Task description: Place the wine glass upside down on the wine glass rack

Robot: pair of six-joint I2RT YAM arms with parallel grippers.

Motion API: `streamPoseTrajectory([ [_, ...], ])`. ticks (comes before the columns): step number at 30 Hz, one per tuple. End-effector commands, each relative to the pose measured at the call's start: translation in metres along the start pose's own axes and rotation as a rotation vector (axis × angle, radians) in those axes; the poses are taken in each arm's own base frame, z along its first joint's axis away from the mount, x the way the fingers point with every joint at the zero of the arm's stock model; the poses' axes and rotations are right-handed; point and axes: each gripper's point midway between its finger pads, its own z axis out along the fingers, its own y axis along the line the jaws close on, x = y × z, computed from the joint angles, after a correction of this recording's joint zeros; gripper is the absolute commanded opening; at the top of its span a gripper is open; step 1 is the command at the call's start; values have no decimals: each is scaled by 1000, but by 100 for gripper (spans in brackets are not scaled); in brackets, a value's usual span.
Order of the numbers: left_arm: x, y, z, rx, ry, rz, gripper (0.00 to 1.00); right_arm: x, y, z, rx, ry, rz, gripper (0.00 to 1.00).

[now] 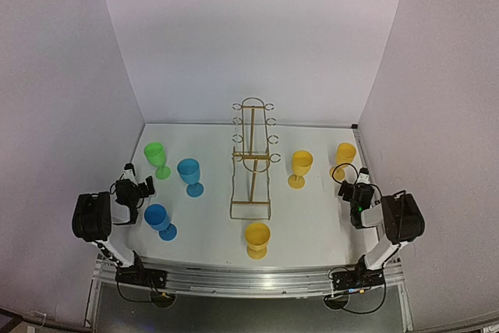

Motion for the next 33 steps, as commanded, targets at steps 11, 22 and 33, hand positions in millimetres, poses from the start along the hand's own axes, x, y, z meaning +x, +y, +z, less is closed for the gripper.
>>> streamPoseTrajectory([
  [11, -37, 1, -5, -13, -98, 7, 100, -75, -8, -41, 37, 33, 14, 98],
  [22, -114, -80, -75, 381, -167, 181, 100, -122, -10, -165, -143, 59, 92, 95],
  [33, -130, -194, -142, 666, -67, 264, 100, -128, 62, -240, -490, 502, 355, 68],
])
